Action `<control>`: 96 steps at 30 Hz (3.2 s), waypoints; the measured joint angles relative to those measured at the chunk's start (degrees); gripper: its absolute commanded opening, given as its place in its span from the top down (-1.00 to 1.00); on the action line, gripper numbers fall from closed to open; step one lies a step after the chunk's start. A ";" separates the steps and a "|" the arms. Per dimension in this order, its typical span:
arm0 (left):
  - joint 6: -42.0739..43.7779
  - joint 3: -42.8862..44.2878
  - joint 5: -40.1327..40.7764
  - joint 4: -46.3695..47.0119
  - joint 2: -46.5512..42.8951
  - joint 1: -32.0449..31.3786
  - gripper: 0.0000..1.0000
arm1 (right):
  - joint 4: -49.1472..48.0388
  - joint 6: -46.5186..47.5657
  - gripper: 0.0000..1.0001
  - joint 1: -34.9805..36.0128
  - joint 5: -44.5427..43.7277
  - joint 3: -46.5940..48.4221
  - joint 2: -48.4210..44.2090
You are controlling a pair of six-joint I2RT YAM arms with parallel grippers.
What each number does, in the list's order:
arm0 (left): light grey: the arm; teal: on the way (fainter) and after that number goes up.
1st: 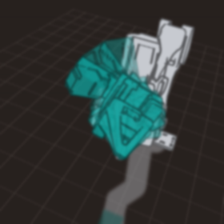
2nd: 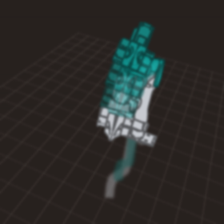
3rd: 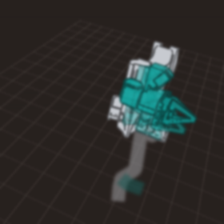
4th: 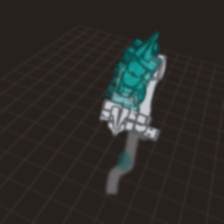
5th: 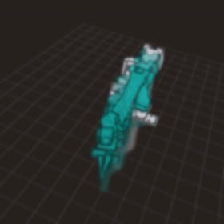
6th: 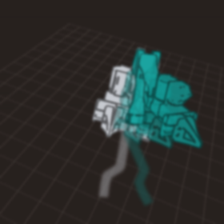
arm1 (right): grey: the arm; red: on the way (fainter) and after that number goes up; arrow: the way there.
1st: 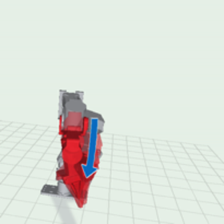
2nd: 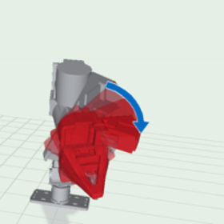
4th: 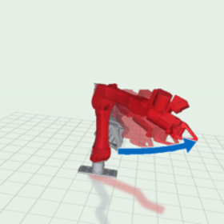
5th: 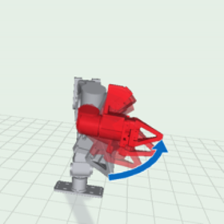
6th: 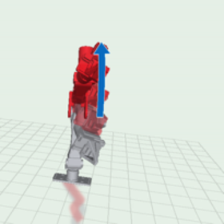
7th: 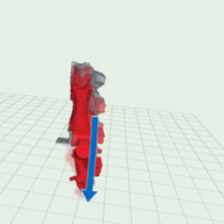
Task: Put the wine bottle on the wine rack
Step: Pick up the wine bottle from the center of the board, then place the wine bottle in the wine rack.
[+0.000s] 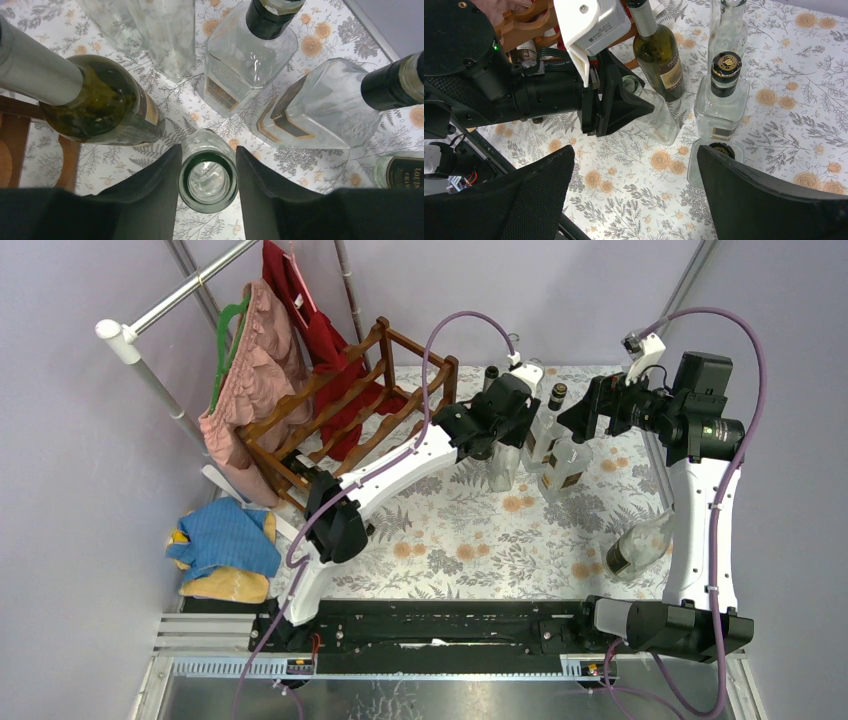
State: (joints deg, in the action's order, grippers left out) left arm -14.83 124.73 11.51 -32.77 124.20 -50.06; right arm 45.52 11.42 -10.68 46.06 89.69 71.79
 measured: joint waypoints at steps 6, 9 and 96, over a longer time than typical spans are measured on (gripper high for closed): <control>2.10 0.00 -1.99 0.13 0.15 0.04 1.00 | -0.02 -0.17 -1.00 -0.02 0.00 -0.70 -0.07; 4.02 -1.92 -3.48 0.68 -1.18 -0.22 1.00 | 0.00 -0.13 -1.00 -0.11 -0.04 -0.72 -0.09; 54.29 -70.10 27.50 13.64 -36.54 -18.58 0.58 | -1.25 0.55 -1.00 -0.22 2.99 -4.09 -0.85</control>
State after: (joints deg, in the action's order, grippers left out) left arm 39.46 54.63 39.00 -19.14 87.66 -68.64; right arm 44.27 11.97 -10.90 49.06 85.60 70.94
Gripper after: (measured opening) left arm 0.401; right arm 0.995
